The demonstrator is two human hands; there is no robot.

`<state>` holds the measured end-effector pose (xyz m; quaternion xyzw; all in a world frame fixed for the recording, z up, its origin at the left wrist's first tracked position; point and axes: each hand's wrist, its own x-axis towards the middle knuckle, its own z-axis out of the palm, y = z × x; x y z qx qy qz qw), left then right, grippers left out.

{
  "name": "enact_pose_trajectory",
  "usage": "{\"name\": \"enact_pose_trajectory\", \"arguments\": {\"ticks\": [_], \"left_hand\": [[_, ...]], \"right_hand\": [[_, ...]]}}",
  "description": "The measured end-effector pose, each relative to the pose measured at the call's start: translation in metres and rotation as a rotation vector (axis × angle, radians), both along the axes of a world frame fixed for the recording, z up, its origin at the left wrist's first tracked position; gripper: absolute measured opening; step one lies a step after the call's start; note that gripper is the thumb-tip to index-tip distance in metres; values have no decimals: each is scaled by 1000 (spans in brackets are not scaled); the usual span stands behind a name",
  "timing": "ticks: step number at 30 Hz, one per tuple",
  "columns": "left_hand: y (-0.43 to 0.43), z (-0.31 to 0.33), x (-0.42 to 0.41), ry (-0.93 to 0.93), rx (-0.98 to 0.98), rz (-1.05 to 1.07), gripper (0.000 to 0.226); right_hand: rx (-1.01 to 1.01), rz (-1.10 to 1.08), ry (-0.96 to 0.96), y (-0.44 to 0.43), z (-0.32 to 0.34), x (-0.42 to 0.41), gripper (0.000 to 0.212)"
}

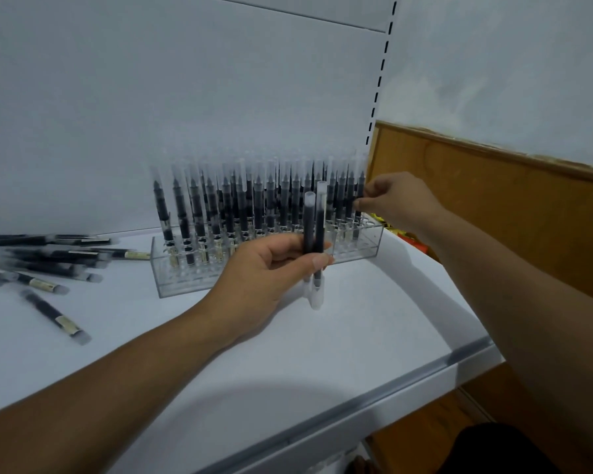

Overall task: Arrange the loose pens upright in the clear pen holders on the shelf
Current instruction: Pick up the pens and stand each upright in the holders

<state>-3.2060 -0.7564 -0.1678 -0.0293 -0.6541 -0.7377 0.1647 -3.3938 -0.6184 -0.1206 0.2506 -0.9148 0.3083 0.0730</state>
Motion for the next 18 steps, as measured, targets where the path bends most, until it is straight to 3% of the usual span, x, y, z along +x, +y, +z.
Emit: {"name": "enact_pose_trajectory", "arguments": {"ticks": [7,10,13,18], "left_hand": [[-1,2,1,12,-14,7,20],[-2,4,1,15,-16,36,17],[-5,4,3,3,-56,84,14],[-15,17,11,17,-55,165,15]], "right_hand": [[-42,-15,2,7,-3,10,23],[-231,-68,178,15,-4,31,16],[-454,122,254,12,-6,63,11],[-203,426,624,-4,-9,92,24]]}}
